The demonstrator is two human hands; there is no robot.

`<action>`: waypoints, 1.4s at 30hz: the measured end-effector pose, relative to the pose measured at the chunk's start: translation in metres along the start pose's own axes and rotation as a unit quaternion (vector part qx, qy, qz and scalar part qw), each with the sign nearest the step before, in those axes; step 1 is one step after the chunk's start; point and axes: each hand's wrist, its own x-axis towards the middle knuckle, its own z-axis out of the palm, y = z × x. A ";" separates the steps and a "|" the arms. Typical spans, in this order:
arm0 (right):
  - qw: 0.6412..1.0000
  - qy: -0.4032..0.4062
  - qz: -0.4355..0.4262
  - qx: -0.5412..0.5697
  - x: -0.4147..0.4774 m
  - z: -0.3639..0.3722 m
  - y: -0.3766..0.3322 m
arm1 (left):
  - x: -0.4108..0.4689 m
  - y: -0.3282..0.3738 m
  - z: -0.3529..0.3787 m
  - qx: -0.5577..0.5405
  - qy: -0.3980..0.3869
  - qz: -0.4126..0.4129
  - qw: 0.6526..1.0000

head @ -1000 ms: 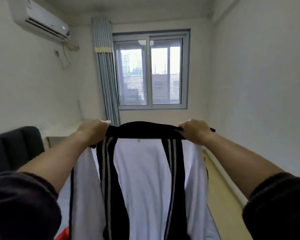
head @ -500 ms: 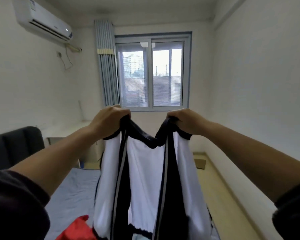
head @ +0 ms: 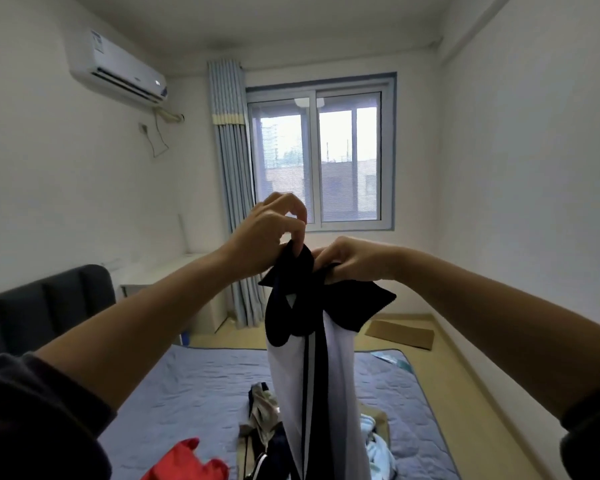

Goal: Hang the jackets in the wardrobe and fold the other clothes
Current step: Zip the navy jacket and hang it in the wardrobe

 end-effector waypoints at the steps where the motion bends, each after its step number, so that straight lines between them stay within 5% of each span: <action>1: 1.000 0.005 0.008 0.022 0.000 0.003 0.000 | -0.001 0.000 -0.001 -0.001 -0.002 -0.003 1.000; 6: 0.997 0.074 0.032 -0.014 0.001 0.018 -0.005 | -0.006 0.002 -0.003 -0.016 -0.054 -0.002 0.998; 9: 0.987 0.140 0.058 -0.045 -0.002 0.023 -0.005 | -0.016 0.001 -0.003 -0.047 -0.064 -0.072 0.994; 12: 0.971 0.213 0.101 -0.044 -0.004 0.021 -0.010 | -0.029 0.010 -0.001 -0.036 -0.019 -0.152 0.988; 15: 0.948 0.272 0.159 -0.044 -0.002 0.014 -0.015 | -0.036 0.027 0.003 0.059 0.059 -0.132 0.988; 18: 0.929 0.306 0.207 0.005 0.000 0.008 -0.021 | -0.037 0.043 0.011 0.012 -0.103 -0.202 0.974; 20: 0.919 0.322 0.220 0.050 0.000 0.007 -0.024 | -0.034 0.053 0.023 -0.102 -0.279 -0.295 0.908; 21: 0.915 0.327 0.225 0.077 0.000 0.007 -0.024 | -0.032 0.057 0.030 -0.152 -0.303 -0.314 0.887; 28: 0.893 0.308 0.210 0.253 -0.022 -0.003 -0.013 | -0.025 0.045 0.053 -0.256 -0.104 -0.417 0.866; 32: 0.920 0.323 0.220 0.021 -0.042 -0.016 0.012 | -0.027 0.027 0.043 -0.195 0.005 -0.421 0.886; 35: 0.892 0.304 0.261 -0.208 -0.056 -0.020 0.034 | -0.028 0.006 0.034 -0.113 0.064 -0.425 0.896; 39: 0.867 0.271 0.346 -0.236 -0.077 -0.025 0.060 | -0.036 -0.016 0.030 -0.058 0.048 -0.433 0.899; 42: 0.877 0.261 0.320 -0.246 -0.081 -0.023 0.062 | -0.041 -0.022 0.033 -0.064 0.036 -0.435 0.898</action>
